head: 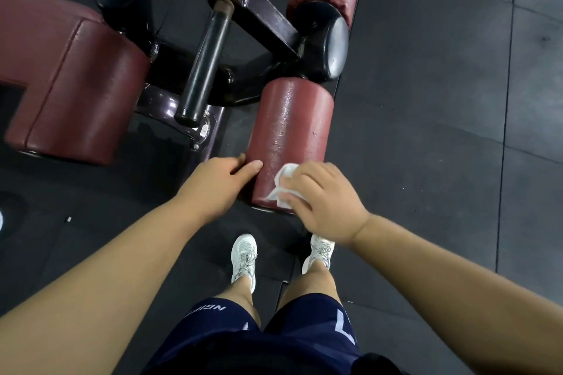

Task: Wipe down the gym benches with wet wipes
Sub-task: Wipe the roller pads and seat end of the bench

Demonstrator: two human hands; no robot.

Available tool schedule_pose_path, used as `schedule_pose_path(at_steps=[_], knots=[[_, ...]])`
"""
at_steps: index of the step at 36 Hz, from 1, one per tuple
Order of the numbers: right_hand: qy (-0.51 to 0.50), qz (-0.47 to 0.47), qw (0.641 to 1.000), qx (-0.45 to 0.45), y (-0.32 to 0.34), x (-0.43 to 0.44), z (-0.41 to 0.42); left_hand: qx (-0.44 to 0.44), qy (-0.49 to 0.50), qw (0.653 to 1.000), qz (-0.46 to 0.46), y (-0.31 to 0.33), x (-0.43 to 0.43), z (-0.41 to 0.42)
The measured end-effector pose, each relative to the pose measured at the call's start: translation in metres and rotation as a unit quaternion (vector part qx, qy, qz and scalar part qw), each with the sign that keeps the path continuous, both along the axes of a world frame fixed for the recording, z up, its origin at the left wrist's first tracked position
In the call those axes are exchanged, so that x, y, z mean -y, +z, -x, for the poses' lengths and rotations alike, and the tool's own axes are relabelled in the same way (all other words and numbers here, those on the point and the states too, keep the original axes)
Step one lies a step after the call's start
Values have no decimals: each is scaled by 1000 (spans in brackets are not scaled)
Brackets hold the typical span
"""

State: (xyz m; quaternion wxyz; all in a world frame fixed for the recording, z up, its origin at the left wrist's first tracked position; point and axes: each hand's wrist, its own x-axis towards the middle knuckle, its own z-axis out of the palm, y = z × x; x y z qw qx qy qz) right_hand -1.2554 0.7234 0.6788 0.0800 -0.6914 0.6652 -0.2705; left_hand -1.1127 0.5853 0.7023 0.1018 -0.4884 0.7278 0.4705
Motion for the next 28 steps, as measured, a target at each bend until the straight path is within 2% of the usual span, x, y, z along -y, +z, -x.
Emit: schedule_pose_path(at_steps=[3, 5, 8, 10, 13, 16, 19, 22, 26, 28], knots=[[-3, -51, 999, -18, 8, 32, 21, -46, 13, 997, -62, -2, 4, -6], [-87, -43, 995, 3, 15, 59, 41, -47, 12, 996, -71, -1, 8, -7], [-246, -36, 968, 37, 15, 90, 74, -11, -47, 999, 4, 10, 11, -2], [-274, -56, 957, 74, 10, 96, 84, -16, -59, 996, 62, 22, 9, 4], [-247, -48, 965, 81, 11, 80, 67, -4, -72, 991, 111, 29, 2, 12], [-164, -1, 984, 70, 9, 39, 30, 18, -102, 985, 138, 22, -6, 12], [-60, 15, 997, 40, 2, 1, 4, -15, -67, 992, 104, 14, -5, 8], [-12, 14, 999, 25, -2, -8, 2, -58, -15, 998, 29, 4, 6, 2], [-63, 29, 997, 29, 4, 28, 25, -104, 63, 985, -120, 4, 12, -1], [-143, 19, 987, 67, 11, 52, 43, -97, 58, 988, -109, 9, 14, 0]])
